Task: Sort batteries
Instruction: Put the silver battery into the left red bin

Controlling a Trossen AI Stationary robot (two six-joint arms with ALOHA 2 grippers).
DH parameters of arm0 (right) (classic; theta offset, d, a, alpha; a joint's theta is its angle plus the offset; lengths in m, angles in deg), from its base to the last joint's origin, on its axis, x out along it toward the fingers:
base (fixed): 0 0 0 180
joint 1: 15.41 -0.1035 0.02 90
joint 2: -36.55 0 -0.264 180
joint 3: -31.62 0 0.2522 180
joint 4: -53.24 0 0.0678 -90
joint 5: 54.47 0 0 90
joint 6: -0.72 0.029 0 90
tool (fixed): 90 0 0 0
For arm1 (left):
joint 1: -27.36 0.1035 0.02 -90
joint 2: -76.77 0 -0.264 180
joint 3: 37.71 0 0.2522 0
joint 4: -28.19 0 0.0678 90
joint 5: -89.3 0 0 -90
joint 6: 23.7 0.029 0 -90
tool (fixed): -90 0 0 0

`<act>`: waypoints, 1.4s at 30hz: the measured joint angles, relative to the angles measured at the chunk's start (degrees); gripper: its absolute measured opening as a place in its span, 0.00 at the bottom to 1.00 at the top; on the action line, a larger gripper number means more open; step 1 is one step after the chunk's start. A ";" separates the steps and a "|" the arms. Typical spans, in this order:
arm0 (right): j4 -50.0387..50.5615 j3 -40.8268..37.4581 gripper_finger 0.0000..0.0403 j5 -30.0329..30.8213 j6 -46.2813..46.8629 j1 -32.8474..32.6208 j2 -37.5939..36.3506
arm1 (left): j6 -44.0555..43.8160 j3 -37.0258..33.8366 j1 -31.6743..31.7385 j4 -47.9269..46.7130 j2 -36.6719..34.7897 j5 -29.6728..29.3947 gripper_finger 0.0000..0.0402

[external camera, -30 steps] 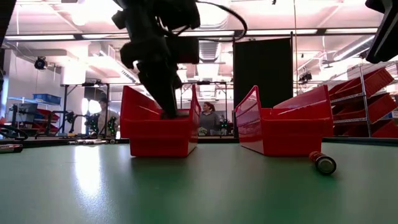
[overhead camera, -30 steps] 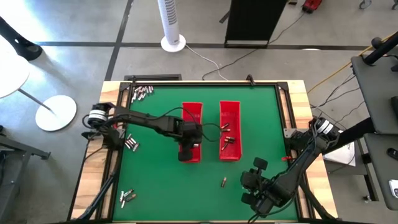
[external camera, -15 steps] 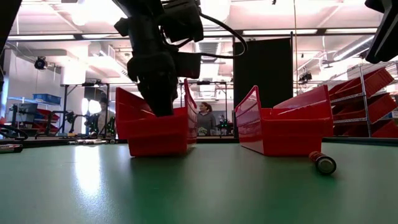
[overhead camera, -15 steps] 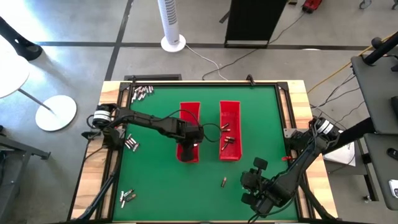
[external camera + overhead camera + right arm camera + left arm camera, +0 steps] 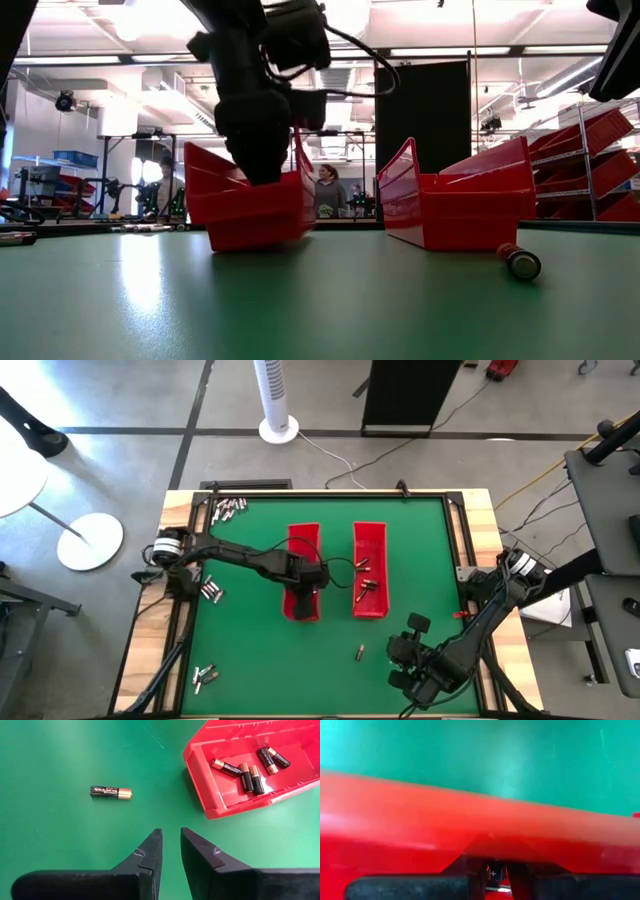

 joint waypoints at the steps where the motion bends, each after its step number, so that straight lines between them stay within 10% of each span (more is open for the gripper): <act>1: 0.03 0.00 0.16 0.00 0.01 0.00 0.00 | 0.03 0.00 -0.01 0.06 0.72 0.68 0.09; 29: -1.25 0.00 0.15 0.41 0.69 -0.02 0.00 | 18.14 9.45 -2.40 -7.79 9.48 0.18 0.10; 42: -1.31 -0.07 0.18 1.41 0.48 -0.02 0.00 | 12.95 8.77 -2.40 -6.76 9.34 0.09 0.10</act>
